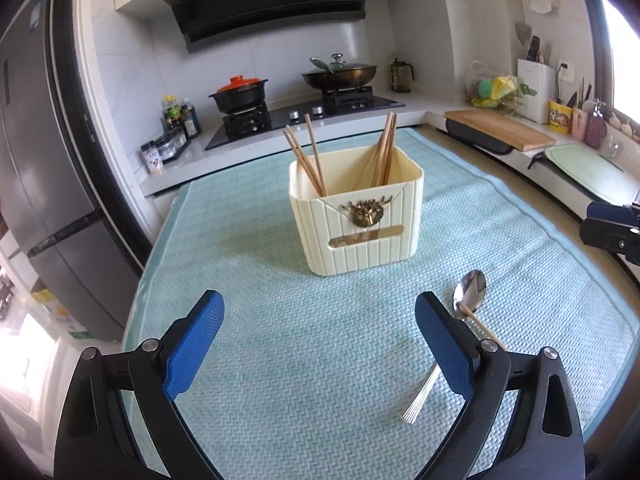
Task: Organize utensils
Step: 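Withdraw both grippers from the box toward the spoon and last chopstick, then close the right gripper on the last wooden chopstick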
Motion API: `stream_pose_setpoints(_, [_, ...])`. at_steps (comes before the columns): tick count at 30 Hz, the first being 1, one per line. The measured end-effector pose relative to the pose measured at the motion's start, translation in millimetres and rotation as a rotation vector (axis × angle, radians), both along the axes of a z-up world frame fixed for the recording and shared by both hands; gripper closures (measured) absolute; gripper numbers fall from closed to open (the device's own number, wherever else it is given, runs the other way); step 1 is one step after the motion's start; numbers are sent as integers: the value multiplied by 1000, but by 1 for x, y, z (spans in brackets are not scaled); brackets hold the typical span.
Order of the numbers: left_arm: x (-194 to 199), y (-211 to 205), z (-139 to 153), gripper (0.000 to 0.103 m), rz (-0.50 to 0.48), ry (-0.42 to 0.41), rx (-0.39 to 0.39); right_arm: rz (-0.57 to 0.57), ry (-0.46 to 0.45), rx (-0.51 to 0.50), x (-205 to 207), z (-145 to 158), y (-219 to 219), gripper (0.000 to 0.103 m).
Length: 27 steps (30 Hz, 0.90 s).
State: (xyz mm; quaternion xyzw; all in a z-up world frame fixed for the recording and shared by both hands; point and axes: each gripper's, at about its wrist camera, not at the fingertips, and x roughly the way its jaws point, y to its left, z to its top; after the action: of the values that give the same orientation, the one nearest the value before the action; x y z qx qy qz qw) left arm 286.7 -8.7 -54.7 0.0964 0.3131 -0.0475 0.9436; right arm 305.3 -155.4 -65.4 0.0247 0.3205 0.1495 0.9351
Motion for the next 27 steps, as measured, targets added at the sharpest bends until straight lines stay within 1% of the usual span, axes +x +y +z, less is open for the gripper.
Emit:
stream_pose_setpoints(2, [1, 5, -11, 6, -19, 32, -18, -23, 4, 8, -6, -6, -6, 42])
stream_pose_setpoints(4, [3, 10, -26, 6, -56, 82, -59, -49, 8, 3, -13, -14, -12, 42])
stream_pose_setpoints(6, [6, 8, -40, 6, -117, 146, -100, -73, 28, -9, -18, -24, -21, 42])
stream_pose_setpoints(8, [11, -5, -49, 6, -211, 197, -125, -90, 62, -6, -21, -38, -29, 42])
stream_pose_setpoints(9, [14, -14, -53, 6, -253, 213, -121, -97, 84, 0, -22, -45, -34, 42])
stream_pose_setpoints(12, [27, -53, -60, 6, -357, 246, -78, -119, 138, 32, -24, -65, -44, 42])
stream_pose_setpoints(14, [41, -76, -67, 6, -408, 297, -62, -122, 164, 60, -26, -73, -47, 42])
stream_pose_setpoints(16, [54, -91, -75, 6, -427, 323, -46, -80, 196, 71, -29, -80, -44, 42])
stream_pose_setpoints(18, [62, -96, -83, 7, -428, 339, -46, -5, 238, 21, -30, -88, -31, 42])
stream_pose_setpoints(21, [62, -88, -98, 7, -430, 393, -89, 60, 246, -67, -33, -98, -13, 42])
stream_pose_setpoints(23, [54, -79, -111, 8, -426, 418, -92, 81, 264, -74, -29, -104, -7, 42])
stream_pose_setpoints(24, [50, -76, -117, 10, -418, 424, -77, 91, 273, -72, -24, -108, -4, 42])
stream_pose_setpoints(26, [43, -71, -128, 19, -400, 440, -45, 114, 286, -81, -13, -115, 5, 42])
stream_pose_setpoints(27, [39, -69, -131, 21, -386, 422, -26, 130, 294, -93, -7, -118, 11, 44])
